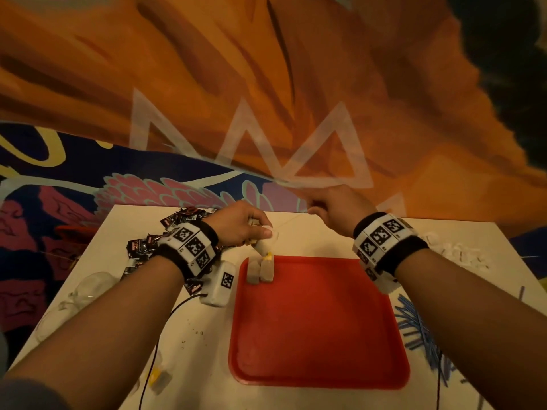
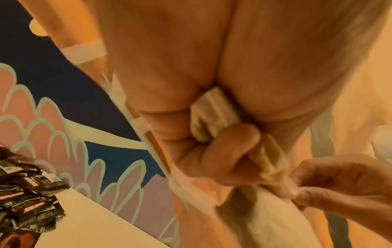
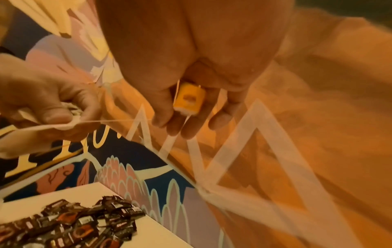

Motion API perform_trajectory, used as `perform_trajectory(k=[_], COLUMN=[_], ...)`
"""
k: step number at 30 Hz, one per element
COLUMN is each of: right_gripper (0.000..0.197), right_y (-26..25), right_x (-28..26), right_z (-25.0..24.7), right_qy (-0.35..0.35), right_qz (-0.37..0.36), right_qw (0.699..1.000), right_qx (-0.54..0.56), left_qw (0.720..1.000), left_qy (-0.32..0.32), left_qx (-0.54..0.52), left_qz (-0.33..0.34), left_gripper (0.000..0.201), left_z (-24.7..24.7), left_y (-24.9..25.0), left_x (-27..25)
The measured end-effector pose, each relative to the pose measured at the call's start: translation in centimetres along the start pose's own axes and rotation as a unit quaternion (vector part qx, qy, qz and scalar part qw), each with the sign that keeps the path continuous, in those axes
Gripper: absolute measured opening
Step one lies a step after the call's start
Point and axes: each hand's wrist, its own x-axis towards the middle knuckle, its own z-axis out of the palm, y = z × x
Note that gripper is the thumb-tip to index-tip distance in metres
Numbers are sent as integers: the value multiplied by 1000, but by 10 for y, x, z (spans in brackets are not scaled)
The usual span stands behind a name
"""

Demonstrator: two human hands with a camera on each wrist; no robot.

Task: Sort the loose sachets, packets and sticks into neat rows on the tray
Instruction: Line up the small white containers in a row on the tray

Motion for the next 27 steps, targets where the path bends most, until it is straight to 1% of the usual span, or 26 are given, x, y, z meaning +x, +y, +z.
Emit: perform_trajectory(k=[3, 5, 9, 11, 13, 14, 16, 18, 20, 21, 22, 23, 25, 26, 27], right_gripper=[11, 12, 17, 24, 28, 30, 31, 25, 14, 16, 23, 28, 31, 30, 29], right_y=[5, 6, 8, 9, 8, 7, 1, -9, -19, -25, -29, -34, -44, -48, -51], right_x=[-2, -4, -7, -7, -8, -9, -14, -22, -29, -32, -33, -34, -33, -34, -34], right_z=[-5, -6, -2, 1, 6, 11, 23, 37, 48, 53, 56, 59, 62, 63, 65], right_qy=[9, 17, 37, 28, 21, 19, 15, 14, 16, 11, 2, -11, -30, -32, -30], right_qz=[-6, -17, -32, -29, -9, -2, 1, -12, -22, -25, -27, -25, -14, -5, 4], right_qw=[999, 996, 994, 993, 996, 998, 1000, 997, 992, 990, 988, 987, 983, 978, 971], right_qx=[-53, -83, -102, -112, -91, -66, 8, 79, 126, 140, 149, 157, 183, 206, 236], left_qw=[1000, 1000, 999, 997, 986, 971, 922, 879, 839, 815, 793, 775, 746, 736, 732], left_qy=[-14, -26, -36, -37, -42, -45, -40, -15, 15, 27, 33, 36, 50, 59, 68], left_qx=[-3, -5, -29, -64, -161, -235, -386, -475, -543, -578, -608, -630, -664, -675, -678], left_qz=[-6, -13, -24, -15, -9, -10, 2, 16, 20, 23, 28, 30, 21, 14, 7], left_gripper=[7, 7, 6, 7, 10, 10, 8, 6, 5, 12, 18, 20, 11, 11, 13], left_z=[0, 2, 5, 5, 4, 5, 6, 7, 7, 6, 6, 6, 8, 9, 11], left_y=[0, 0, 3, 4, 7, 9, 13, 15, 18, 20, 21, 23, 25, 25, 25], left_x=[0, 0, -2, -3, -6, -7, -6, -4, -1, 1, 2, 2, 4, 6, 8])
